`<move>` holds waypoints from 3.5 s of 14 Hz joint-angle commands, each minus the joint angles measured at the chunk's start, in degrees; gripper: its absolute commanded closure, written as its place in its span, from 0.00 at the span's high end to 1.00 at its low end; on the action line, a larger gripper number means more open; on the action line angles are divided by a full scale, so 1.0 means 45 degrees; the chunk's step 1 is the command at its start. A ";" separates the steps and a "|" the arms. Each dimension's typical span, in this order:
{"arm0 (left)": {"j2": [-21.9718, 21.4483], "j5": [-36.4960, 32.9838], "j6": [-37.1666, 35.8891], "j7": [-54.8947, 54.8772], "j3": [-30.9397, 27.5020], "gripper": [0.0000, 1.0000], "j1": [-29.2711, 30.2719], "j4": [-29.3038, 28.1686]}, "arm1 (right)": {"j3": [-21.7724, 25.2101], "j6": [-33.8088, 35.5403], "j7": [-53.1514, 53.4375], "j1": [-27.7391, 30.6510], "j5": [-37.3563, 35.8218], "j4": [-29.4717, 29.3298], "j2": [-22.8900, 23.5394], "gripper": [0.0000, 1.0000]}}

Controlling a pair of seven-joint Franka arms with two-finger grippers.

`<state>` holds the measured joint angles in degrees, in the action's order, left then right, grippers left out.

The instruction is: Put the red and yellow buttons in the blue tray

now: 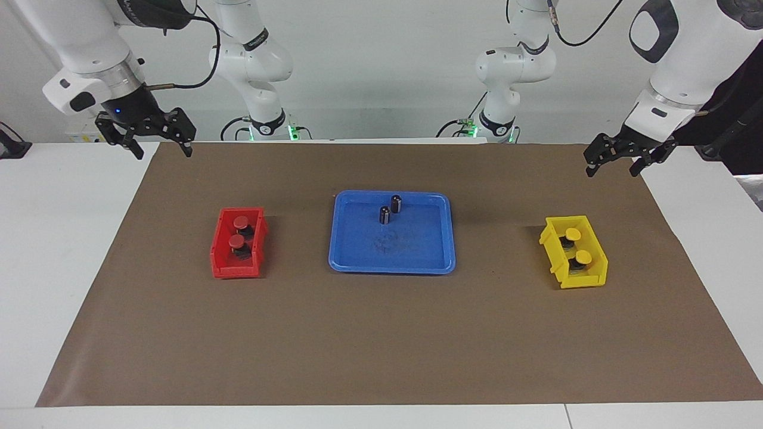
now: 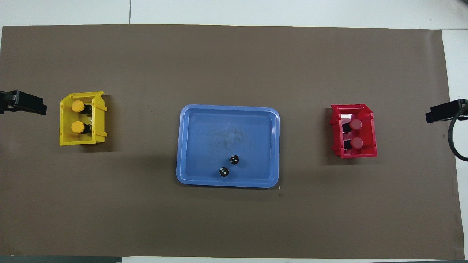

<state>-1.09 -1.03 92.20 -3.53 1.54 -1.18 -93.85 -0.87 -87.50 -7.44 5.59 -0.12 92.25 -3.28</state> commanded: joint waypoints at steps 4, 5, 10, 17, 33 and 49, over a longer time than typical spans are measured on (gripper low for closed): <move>-0.0323 0.0132 -0.0137 -0.0094 -0.0068 1.00 -0.0012 -0.0276 | -0.0081 0.0030 0.0188 0.0067 -0.0129 -0.0052 -0.0013 1.00; -0.0323 0.0132 -0.0138 -0.0094 -0.0068 1.00 -0.0012 -0.0276 | -0.0100 0.0049 0.0188 0.0067 -0.0129 -0.0032 -0.0013 1.00; -0.0323 0.0132 -0.0137 -0.0113 -0.0068 1.00 -0.0012 -0.0276 | -0.0101 0.0049 -0.0006 -0.0012 -0.0148 0.0437 -0.0287 1.00; -0.0323 0.0132 -0.0137 -0.0094 -0.0068 1.00 -0.0012 -0.0276 | -0.0256 -0.0629 0.0652 -0.0167 -0.0266 0.0104 0.0239 1.00; -0.0577 0.0073 -0.0958 -0.0114 -0.0068 1.00 -0.0012 -0.0178 | -0.0394 -0.9540 0.2121 -0.1086 0.0477 0.6392 0.1628 0.74; -0.0655 0.0073 -0.0880 -0.0035 -0.0068 1.00 -0.0012 -0.0237 | -0.0393 -1.1043 0.1516 -0.0793 0.0477 0.8150 0.1588 0.60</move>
<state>-2.76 -1.03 87.93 -3.53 1.48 -1.17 -93.86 -2.21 -134.75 1.20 1.18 1.16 126.20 5.20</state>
